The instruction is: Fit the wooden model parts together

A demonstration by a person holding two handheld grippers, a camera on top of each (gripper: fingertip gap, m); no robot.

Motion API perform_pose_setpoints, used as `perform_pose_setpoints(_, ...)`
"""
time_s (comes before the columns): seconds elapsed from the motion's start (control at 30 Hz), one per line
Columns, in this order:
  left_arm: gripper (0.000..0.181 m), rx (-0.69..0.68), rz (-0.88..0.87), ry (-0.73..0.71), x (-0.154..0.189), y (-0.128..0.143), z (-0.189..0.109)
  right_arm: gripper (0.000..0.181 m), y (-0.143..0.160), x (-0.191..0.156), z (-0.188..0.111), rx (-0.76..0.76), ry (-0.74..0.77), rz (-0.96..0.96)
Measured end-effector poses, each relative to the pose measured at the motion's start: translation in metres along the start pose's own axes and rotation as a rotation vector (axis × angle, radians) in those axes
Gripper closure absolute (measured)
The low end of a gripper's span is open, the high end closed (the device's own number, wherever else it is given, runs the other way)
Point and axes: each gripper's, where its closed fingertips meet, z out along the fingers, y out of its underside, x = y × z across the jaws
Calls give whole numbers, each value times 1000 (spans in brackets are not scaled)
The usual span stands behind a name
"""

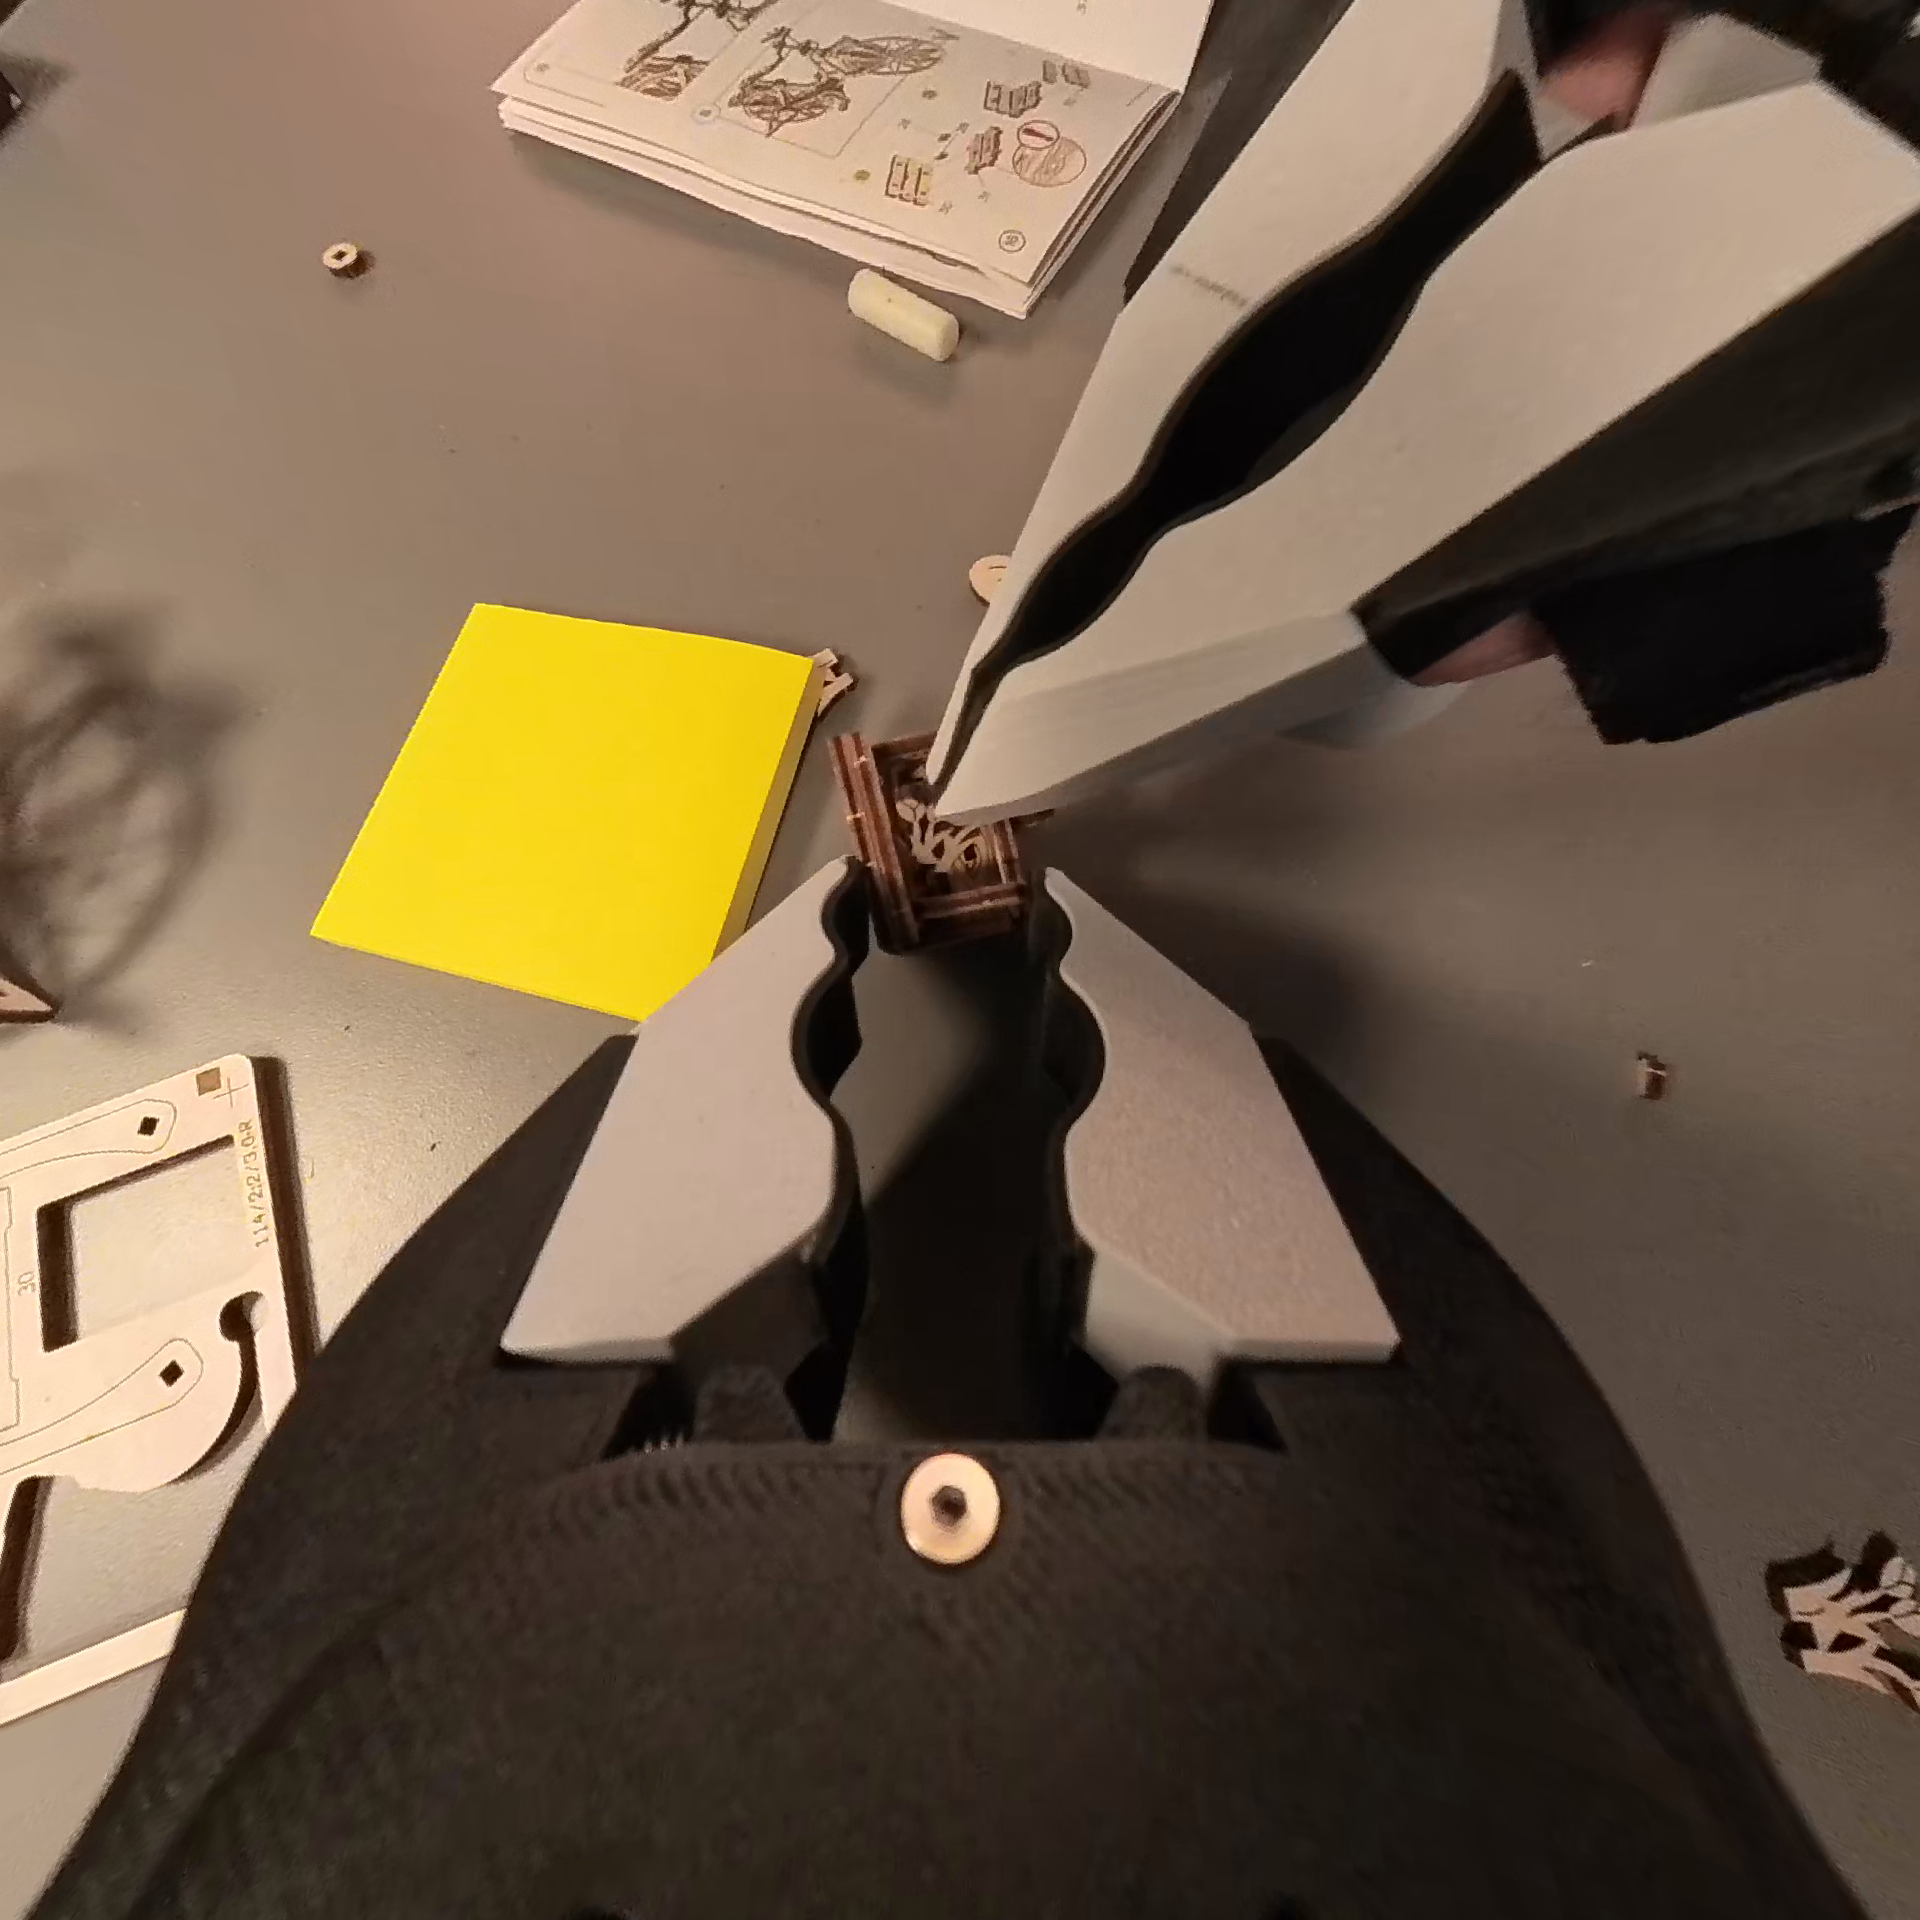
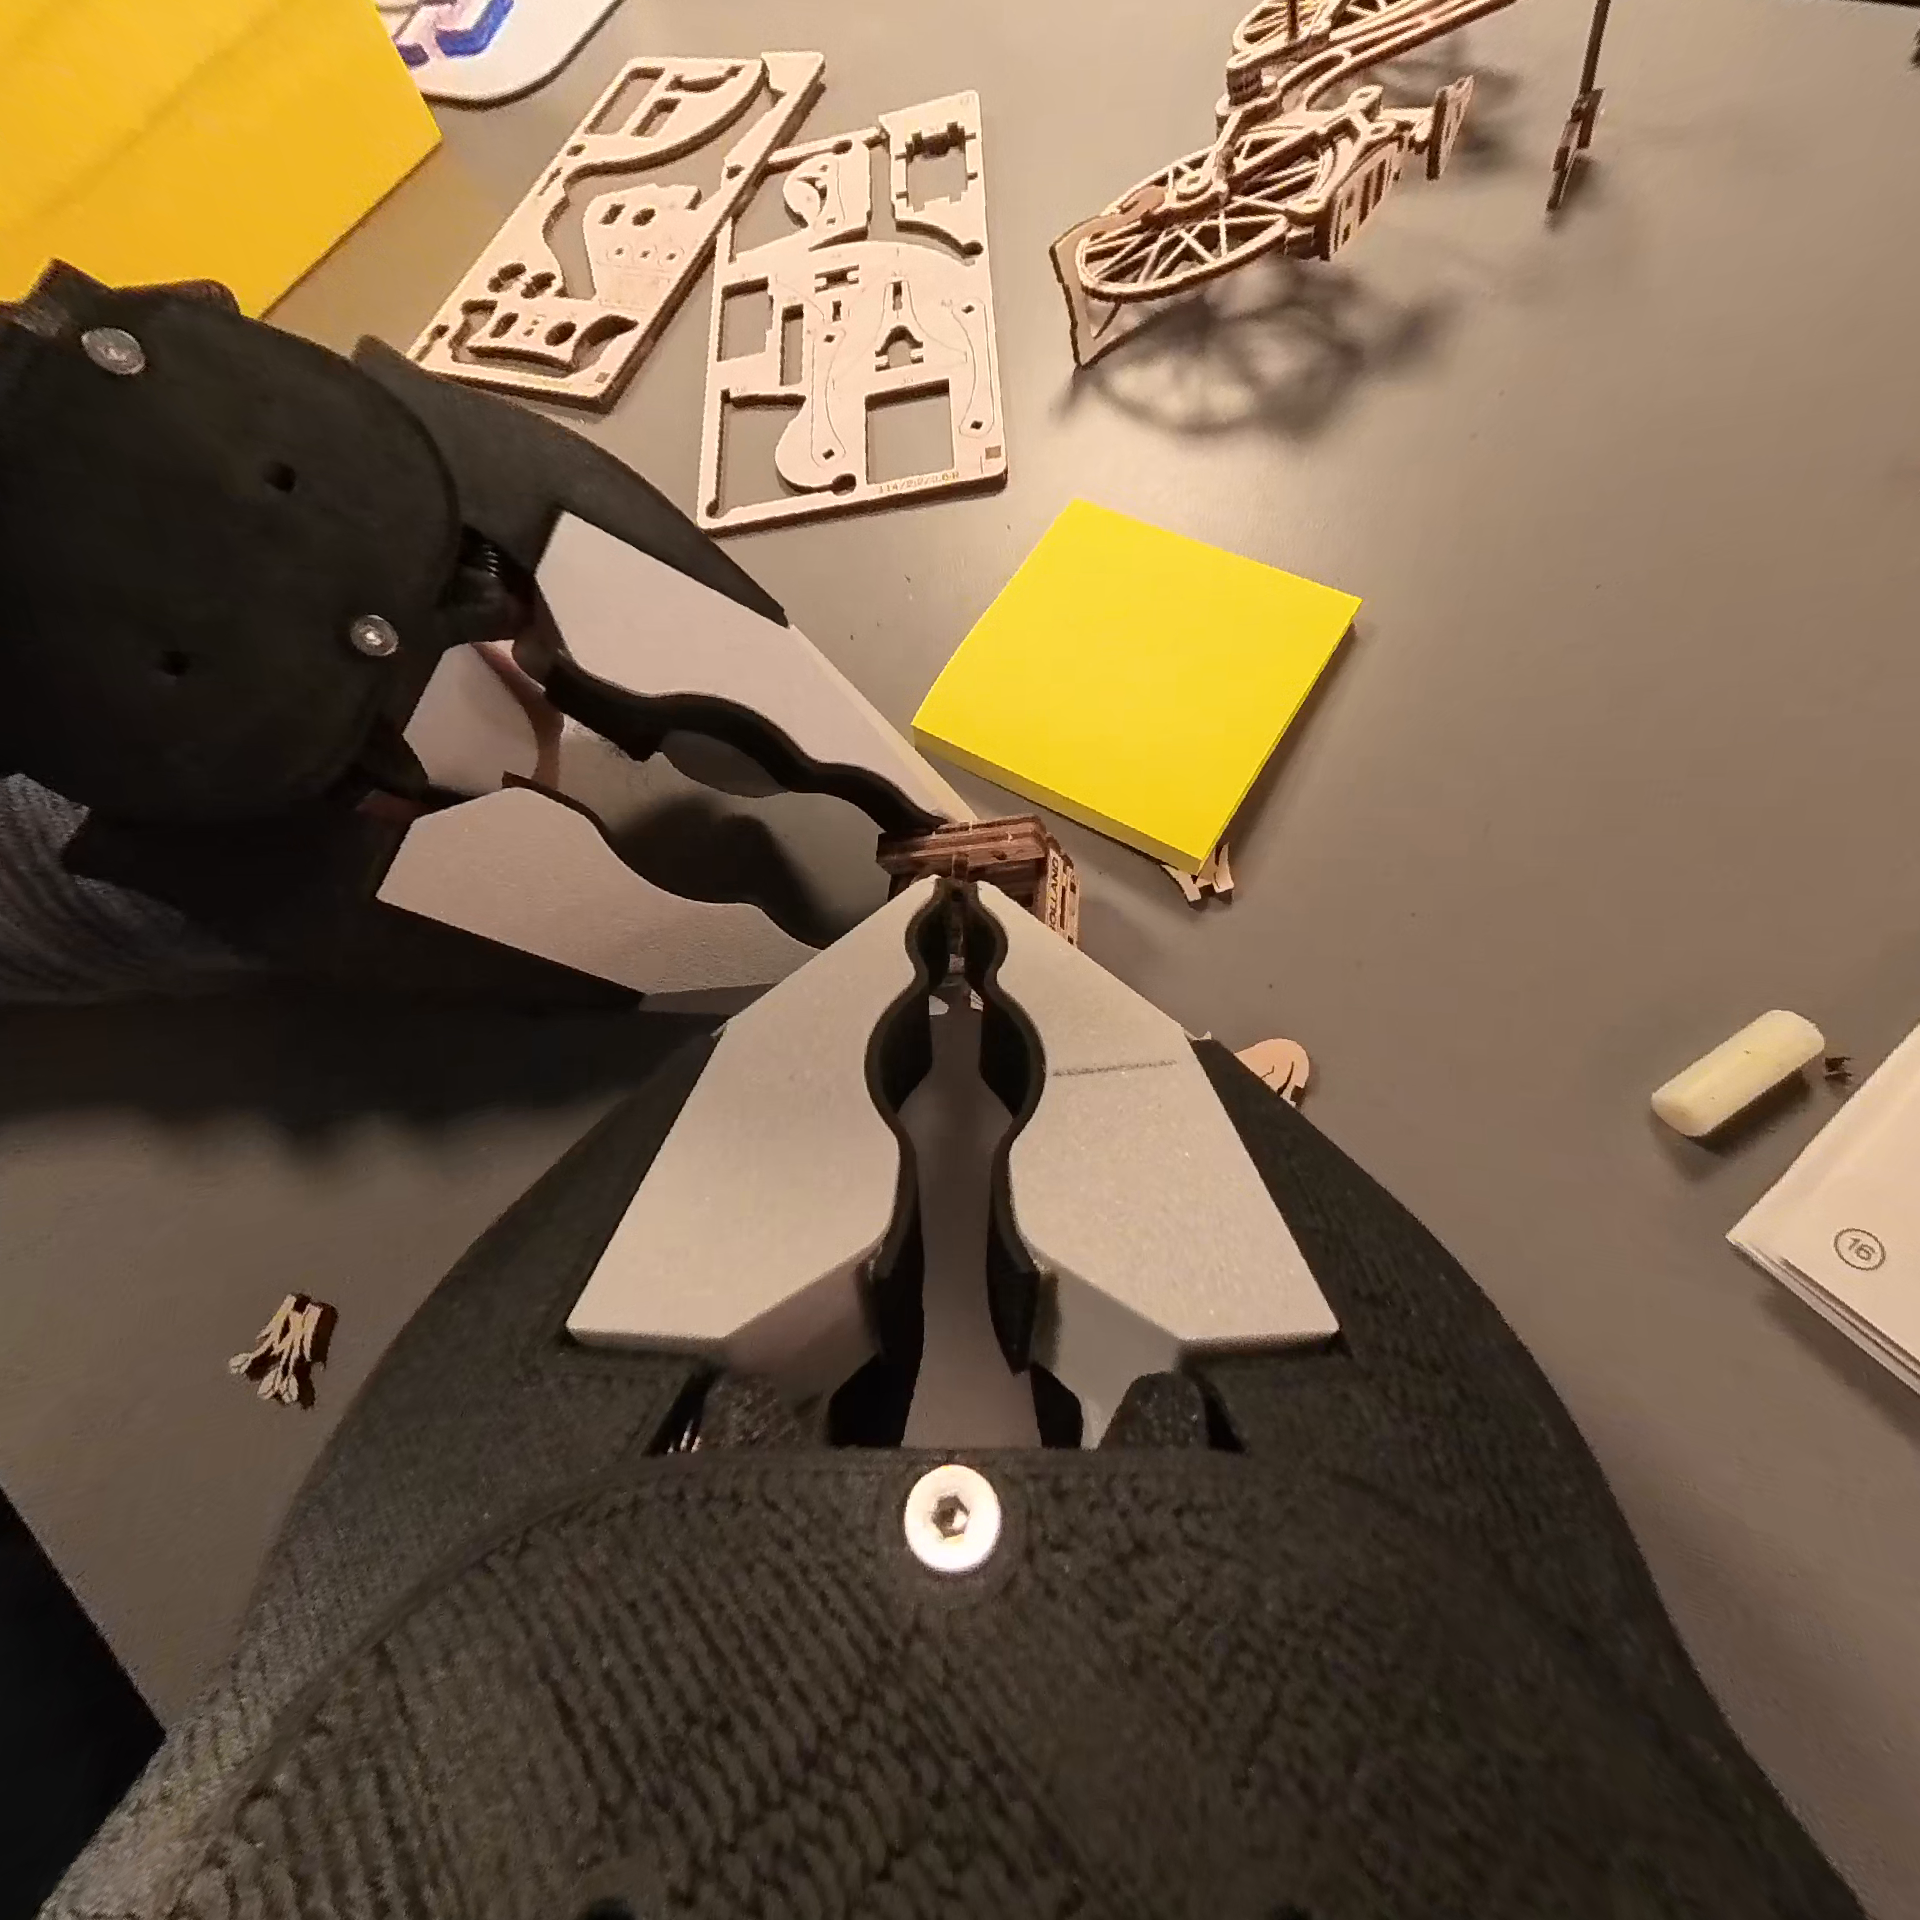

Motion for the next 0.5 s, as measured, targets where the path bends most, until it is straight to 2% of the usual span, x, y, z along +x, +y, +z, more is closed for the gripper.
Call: perform_pose_setpoints(0.5,152,-1,-12,0,-1,0,0,181,1,0,3,0,37,-45)
